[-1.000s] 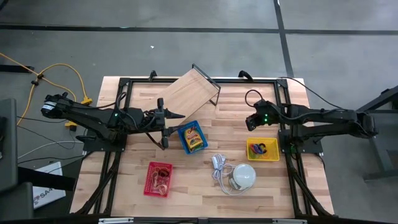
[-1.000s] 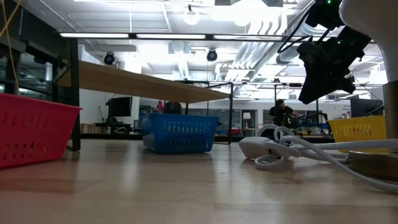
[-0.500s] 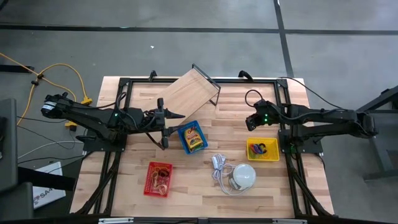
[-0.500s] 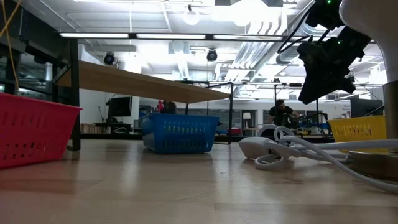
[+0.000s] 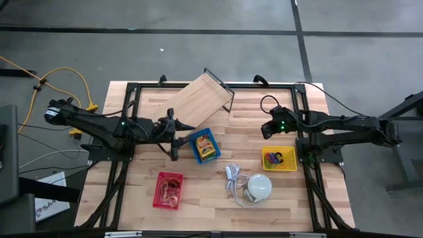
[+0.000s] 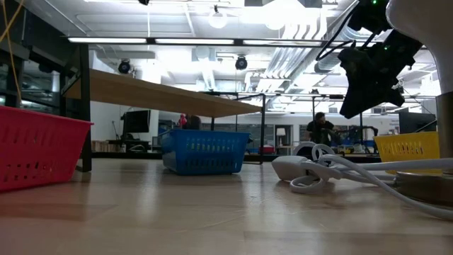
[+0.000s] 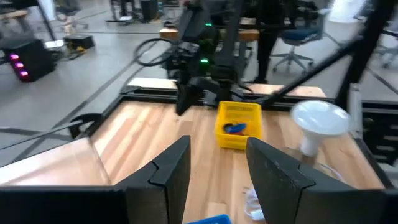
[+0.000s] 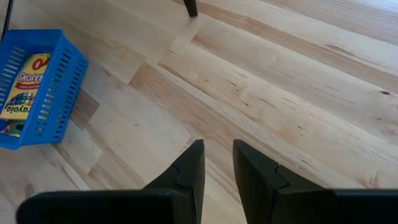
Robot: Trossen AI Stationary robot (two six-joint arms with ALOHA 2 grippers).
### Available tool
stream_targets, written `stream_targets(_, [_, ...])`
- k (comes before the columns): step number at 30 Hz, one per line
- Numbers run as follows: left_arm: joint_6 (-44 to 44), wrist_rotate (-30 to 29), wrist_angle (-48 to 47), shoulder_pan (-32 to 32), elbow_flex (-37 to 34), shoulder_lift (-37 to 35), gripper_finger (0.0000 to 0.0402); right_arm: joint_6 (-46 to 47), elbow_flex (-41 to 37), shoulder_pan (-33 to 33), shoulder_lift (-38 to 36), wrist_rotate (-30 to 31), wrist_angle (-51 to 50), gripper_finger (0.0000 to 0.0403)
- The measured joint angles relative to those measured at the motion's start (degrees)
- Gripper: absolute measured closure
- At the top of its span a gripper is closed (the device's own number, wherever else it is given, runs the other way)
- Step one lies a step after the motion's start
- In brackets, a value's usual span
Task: Pick & Place Office Desk Supplies
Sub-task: Put the red bin with sorted rubber bands on the shelf
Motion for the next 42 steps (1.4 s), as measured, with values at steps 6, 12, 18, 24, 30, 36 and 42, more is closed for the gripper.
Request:
stream_targets(6, [0.9,0.1,-1.6,-2.8,0.0,0.0,0.0252,0.0,0.0,0.0,0.0,0.0,0.1,0.0332])
stream_targets(12, [1.7,0.0,-4.9,-3.3,0.0,0.0,0.0252,0.0,0.0,0.0,0.0,0.0,0.1,0.0332])
stream_targets(18, [-3.1,0.0,-8.2,-4.3,0.0,0.0,0.0252,0.0,0.0,0.0,0.0,0.0,0.2,0.0332])
stream_targets(24, [-3.9,-1.8,-10.3,-6.7,0.0,0.0,0.0252,0.0,0.0,0.0,0.0,0.0,0.3,0.0332])
stream_targets(30, [-9.5,-4.8,-13.6,-9.5,0.0,-0.2,0.0252,0.0,0.0,0.0,0.0,0.0,0.3,0.0332])
stream_targets(36, [-9.0,-5.3,-13.6,-13.7,0.0,-0.2,0.0252,0.0,0.0,0.0,0.0,0.0,0.3,0.0332])
stream_targets(42, [-10.1,-13.3,-15.6,-20.2,0.0,-0.1,0.0252,0.0,0.0,0.0,0.0,0.0,0.3,0.0332])
